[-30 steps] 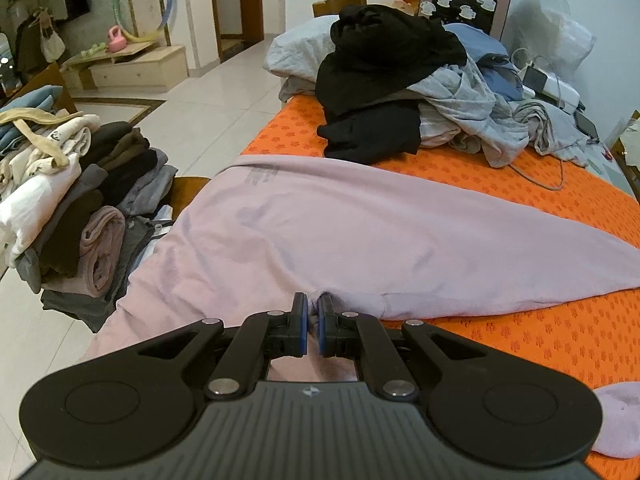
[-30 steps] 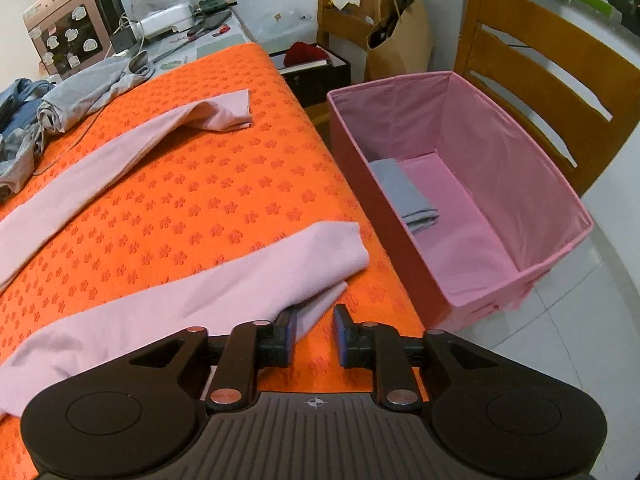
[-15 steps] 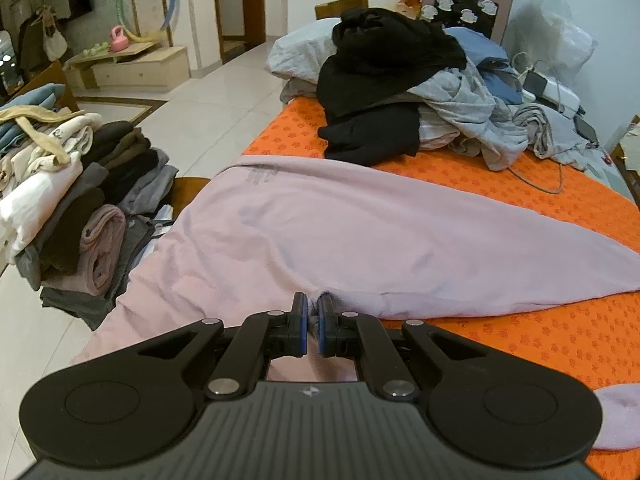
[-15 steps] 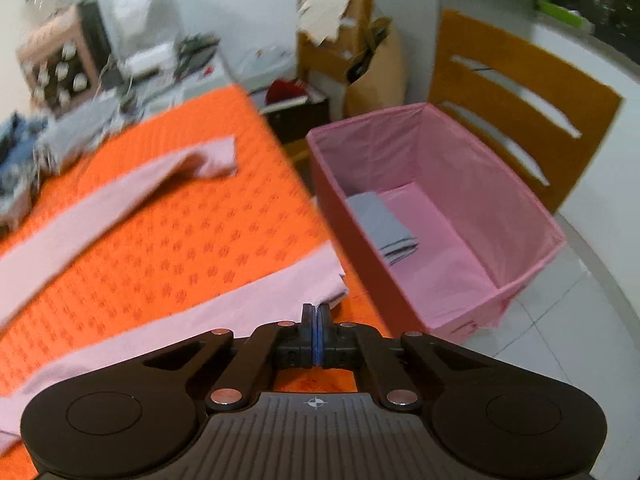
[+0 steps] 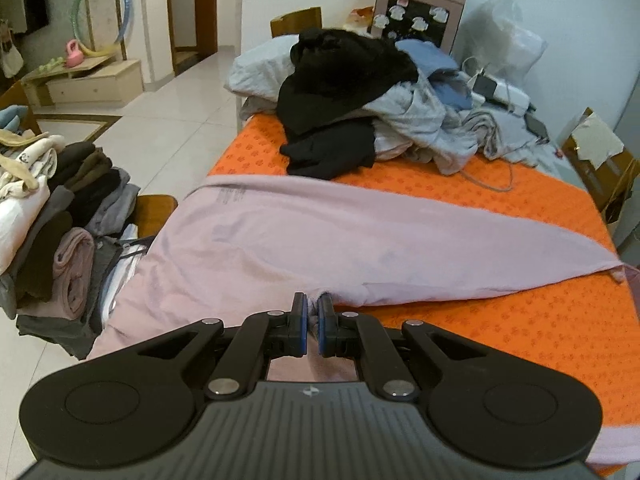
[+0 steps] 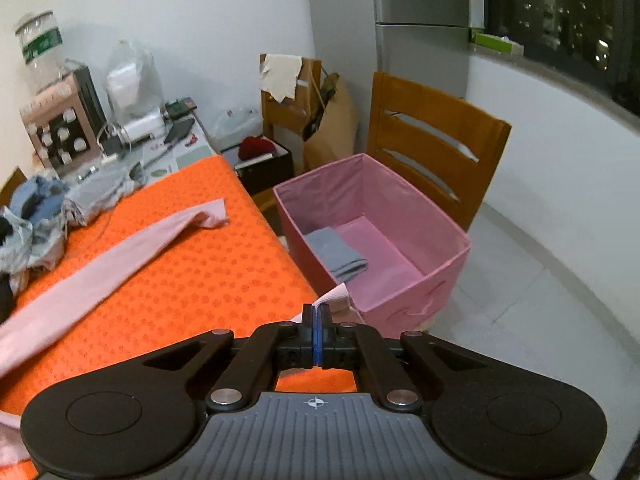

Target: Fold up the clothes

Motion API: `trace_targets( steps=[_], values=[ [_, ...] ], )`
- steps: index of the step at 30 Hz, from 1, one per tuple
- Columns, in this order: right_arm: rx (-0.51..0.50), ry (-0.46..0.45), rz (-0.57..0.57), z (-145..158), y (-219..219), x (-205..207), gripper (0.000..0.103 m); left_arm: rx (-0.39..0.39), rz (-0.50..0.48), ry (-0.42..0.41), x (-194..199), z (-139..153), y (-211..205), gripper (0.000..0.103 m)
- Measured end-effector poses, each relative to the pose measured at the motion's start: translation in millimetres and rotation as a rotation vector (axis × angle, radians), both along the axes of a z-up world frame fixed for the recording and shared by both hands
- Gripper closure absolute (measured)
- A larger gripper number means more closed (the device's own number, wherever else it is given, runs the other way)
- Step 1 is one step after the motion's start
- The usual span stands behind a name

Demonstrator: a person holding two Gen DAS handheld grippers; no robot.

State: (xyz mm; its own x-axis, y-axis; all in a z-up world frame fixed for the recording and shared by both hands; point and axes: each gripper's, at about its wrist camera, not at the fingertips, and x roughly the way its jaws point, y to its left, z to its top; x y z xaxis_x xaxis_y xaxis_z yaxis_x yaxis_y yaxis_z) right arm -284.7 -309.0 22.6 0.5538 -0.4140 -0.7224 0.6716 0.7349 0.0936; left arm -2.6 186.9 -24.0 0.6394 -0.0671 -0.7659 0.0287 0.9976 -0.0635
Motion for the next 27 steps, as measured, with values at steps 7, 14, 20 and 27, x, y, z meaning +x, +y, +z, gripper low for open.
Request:
trace_targets(
  steps=[7,14,20,27],
  values=[
    [0.054,0.110,0.064,-50,-47,64,0.100,0.056,0.004,0.010,34,-21,-35,0.097],
    [0.109,0.203,0.168,-108,-83,152,0.100,0.138,0.069,0.005,67,-51,-58,0.097],
    [0.118,0.280,0.255,-133,-93,194,0.099,0.172,0.104,0.048,87,-70,-67,0.093],
    [0.108,0.213,0.274,-110,-109,181,0.082,0.094,0.101,0.071,73,-56,-68,0.047]
  ],
)
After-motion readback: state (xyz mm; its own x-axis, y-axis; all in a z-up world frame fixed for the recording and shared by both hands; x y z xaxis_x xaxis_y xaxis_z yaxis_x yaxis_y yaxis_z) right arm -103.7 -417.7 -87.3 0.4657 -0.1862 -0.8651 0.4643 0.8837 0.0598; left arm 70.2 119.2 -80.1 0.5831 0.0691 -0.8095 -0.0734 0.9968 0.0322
